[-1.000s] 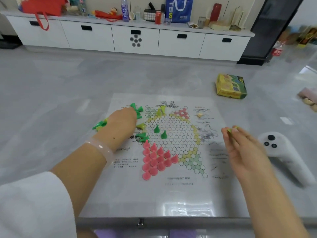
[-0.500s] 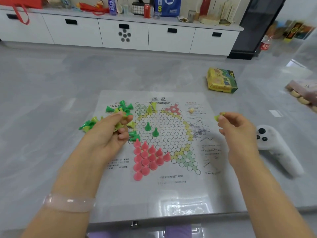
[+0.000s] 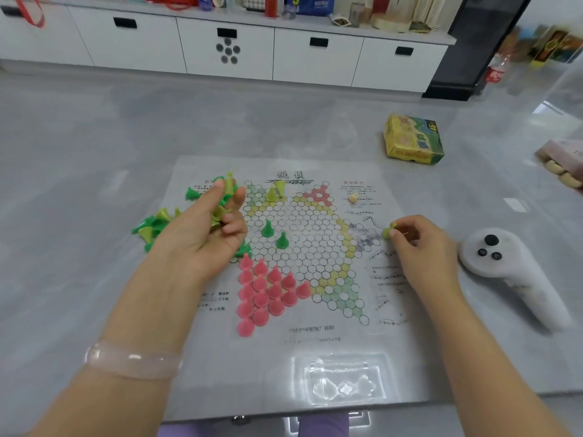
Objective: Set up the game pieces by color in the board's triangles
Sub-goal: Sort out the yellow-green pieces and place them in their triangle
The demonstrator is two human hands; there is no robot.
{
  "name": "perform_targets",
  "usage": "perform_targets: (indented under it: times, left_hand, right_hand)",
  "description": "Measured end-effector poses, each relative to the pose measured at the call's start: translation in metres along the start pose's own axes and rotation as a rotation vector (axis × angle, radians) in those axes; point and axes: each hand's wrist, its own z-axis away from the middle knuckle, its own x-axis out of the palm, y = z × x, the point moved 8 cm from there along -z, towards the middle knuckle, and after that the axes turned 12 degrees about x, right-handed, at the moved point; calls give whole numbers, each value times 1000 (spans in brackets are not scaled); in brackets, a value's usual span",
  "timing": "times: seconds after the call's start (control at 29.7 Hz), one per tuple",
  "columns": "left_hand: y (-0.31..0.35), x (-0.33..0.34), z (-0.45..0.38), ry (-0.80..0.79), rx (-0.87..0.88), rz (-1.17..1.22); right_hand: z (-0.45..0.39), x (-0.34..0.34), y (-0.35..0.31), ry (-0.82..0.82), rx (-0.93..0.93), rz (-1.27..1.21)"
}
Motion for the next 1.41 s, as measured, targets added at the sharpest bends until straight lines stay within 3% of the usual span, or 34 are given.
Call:
perform_targets:
  times: [0.77, 1.11, 1.28, 1.41]
  left_hand:
    - [-5, 13, 10, -48, 34, -129]
    - [-18, 37, 24, -288, 153, -609]
    - [-30, 49, 33, -408, 138, -668]
    - [-32, 50, 35, -428, 149, -672]
  right_hand:
    - [6, 0, -6, 8, -54, 92]
    - [14, -15, -21, 79, -82, -47]
    - [51, 4, -84, -320, -230, -280]
    - [61, 13, -99, -438, -229, -394]
